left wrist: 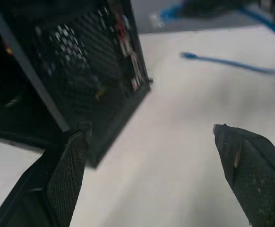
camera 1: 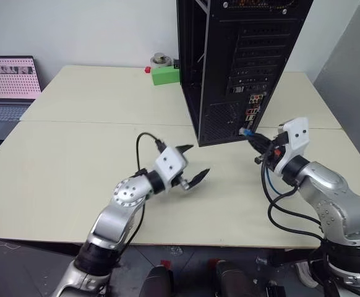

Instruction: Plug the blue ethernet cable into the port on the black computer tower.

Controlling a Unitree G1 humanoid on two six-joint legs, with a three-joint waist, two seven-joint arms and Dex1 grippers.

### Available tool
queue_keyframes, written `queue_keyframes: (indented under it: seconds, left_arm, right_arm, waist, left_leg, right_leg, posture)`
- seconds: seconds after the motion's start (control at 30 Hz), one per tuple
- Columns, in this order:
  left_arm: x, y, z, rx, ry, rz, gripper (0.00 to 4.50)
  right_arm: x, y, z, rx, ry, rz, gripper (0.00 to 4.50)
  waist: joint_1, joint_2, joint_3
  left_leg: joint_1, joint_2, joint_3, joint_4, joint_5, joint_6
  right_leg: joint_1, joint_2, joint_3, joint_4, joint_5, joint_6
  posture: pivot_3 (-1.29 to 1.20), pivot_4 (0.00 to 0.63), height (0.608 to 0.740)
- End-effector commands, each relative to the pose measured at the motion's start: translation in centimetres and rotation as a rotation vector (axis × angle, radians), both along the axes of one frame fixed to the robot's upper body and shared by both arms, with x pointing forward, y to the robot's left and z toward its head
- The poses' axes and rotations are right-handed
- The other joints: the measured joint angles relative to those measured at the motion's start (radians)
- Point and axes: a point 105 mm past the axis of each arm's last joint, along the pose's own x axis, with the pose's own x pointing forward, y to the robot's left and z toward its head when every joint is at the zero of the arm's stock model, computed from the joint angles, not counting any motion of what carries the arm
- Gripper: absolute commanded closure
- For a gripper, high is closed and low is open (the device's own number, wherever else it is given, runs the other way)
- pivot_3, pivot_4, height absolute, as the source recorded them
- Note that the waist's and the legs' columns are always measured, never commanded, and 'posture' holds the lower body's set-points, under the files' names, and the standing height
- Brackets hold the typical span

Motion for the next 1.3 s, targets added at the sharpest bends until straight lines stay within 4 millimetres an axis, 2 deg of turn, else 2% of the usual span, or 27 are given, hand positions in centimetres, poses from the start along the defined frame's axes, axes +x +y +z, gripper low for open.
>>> queue_keyframes:
  seconds: [0.03,0.33,0.47,0.93,1.3]
  left_arm:
    - [0.5,-1.3,0.9,-0.008,-0.046,0.045,0.17]
    - [2.3,-3.9,1.4,-0.115,0.011,0.149,0.17]
    - [2.0,-4.8,1.9,-0.14,0.034,0.117,0.17]
    - [2.3,-4.4,2.3,-0.131,0.052,0.115,0.17]
    - [2.3,-4.2,2.1,-0.122,0.057,0.119,0.17]
  right_arm:
    - [0.5,-0.3,1.1,-0.005,-0.096,-0.096,4.5]
    - [2.5,-0.2,0.9,0.07,-0.097,-0.183,4.5]
    - [3.4,-0.3,0.9,0.124,-0.076,-0.212,4.5]
    - [5.6,0.3,1.2,0.164,-0.043,-0.221,4.5]
    - [6.0,0.2,1.1,0.162,-0.044,-0.224,4.5]
  waist:
    - [0.0,0.0,0.0]
    - [0.002,0.0,0.0]
    - [0.002,0.0,0.0]
    - [0.002,0.0,0.0]
    - [0.002,0.0,0.0]
  left_leg:
    - [0.0,0.0,0.0,0.0,0.0,0.0]
    - [0.0,0.0,0.001,0.0,0.0,0.0]
    - [0.0,0.0,0.001,0.0,0.0,0.0]
    - [0.0,0.0,0.001,0.0,0.0,0.0]
    - [0.0,0.0,0.001,0.0,0.0,0.0]
  right_leg:
    - [0.0,0.0,0.0,0.0,0.0,0.0]
    - [0.0,0.0,0.001,0.0,0.0,0.0]
    - [0.0,0.0,0.001,0.0,0.0,0.0]
    - [0.0,-0.001,0.001,0.0,0.0,0.0]
    - [0.0,-0.001,0.001,0.0,0.0,0.0]
  posture:
    - [0.0,0.15,0.74]
    - [0.0,0.15,0.74]
    - [0.0,0.15,0.74]
    - [0.0,0.15,0.74]
    - [0.0,0.15,0.74]
